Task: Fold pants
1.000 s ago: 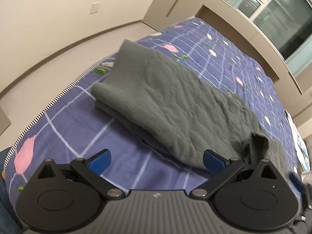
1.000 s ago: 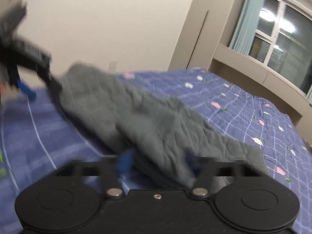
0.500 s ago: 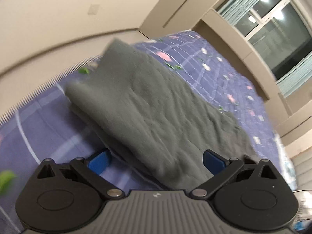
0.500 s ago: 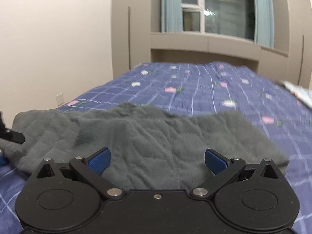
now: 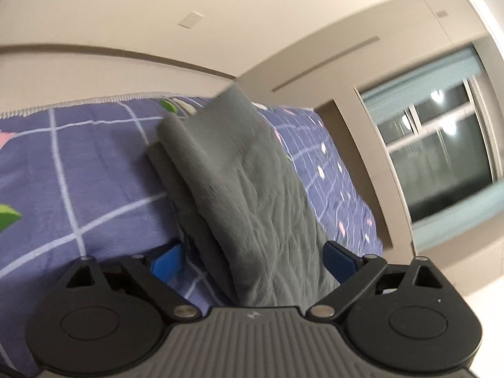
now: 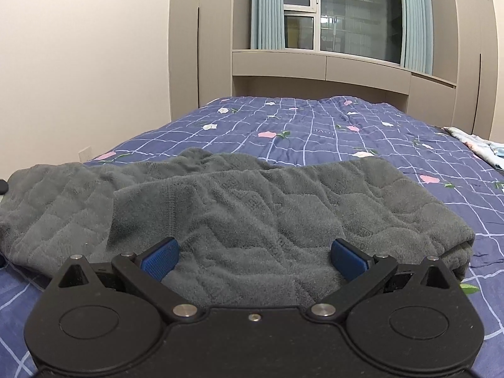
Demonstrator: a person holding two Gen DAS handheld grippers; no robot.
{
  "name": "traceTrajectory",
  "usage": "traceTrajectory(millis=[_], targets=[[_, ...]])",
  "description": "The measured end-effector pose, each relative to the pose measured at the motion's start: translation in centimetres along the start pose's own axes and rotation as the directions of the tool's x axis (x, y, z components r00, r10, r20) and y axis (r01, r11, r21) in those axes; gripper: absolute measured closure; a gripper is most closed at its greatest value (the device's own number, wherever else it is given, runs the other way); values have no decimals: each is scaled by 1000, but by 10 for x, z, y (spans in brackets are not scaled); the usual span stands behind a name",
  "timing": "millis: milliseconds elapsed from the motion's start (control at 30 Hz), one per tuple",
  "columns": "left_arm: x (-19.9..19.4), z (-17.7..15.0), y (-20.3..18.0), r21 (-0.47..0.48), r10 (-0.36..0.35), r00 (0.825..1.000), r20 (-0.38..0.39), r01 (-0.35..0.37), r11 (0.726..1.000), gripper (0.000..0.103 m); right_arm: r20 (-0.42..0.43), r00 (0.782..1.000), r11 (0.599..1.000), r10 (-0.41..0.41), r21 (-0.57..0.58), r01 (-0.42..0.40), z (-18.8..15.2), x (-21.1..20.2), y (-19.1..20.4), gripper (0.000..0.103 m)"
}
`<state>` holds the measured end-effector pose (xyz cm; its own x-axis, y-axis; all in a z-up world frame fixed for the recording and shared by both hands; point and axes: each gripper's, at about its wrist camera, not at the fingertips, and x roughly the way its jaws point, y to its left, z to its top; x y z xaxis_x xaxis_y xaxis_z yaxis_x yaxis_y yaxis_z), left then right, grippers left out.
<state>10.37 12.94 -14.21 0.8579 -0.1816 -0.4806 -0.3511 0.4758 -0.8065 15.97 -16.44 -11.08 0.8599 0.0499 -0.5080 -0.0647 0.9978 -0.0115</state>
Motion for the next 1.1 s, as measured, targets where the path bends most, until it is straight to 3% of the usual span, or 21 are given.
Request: traceTrajectory(millis=[200,300,433,467,533,667,767,800,867,967,1100], targets=[[7,12,4,-86,26,999,23,-24,996,10,2,1000,1000,-1,-2,1,0,0,0,0],[9,14,4,-100,73,996,43,-68,993,26,3,1000,1000,0,0,0,0,0,0,0],[8,9,11,-122,121,990,78,-111,986,55,4,1000,1000,1,1,-1,-1,0,0,0],[8,8,12,-123,127,988,83,-116,986,58,5,1000,1000,2,2,-2,-1,0,0,0],[10,7,12,-111,123,988,91,-112,987,58,7,1000,1000,2,3,-2,-1,0,0,0],[16,6,11,-94,85,991,102,-75,993,37,8,1000,1000,2,3,-2,-2,0,0,0],[15,2,7,-61,89,990,113,-83,995,34,7,1000,1000,3,4,-3,-2,0,0,0],[15,1,5,-54,97,988,117,-91,994,36,7,1000,1000,3,4,-3,-2,0,1,0],[12,0,3,-52,131,984,124,-125,991,66,8,1000,1000,3,4,-3,-2,0,0,0],[8,2,6,-68,132,984,122,-124,990,74,8,1000,1000,4,5,-4,-2,0,1,0],[7,0,5,-67,130,984,120,-123,990,74,10,1000,1000,8,10,-8,-2,-1,0,0]])
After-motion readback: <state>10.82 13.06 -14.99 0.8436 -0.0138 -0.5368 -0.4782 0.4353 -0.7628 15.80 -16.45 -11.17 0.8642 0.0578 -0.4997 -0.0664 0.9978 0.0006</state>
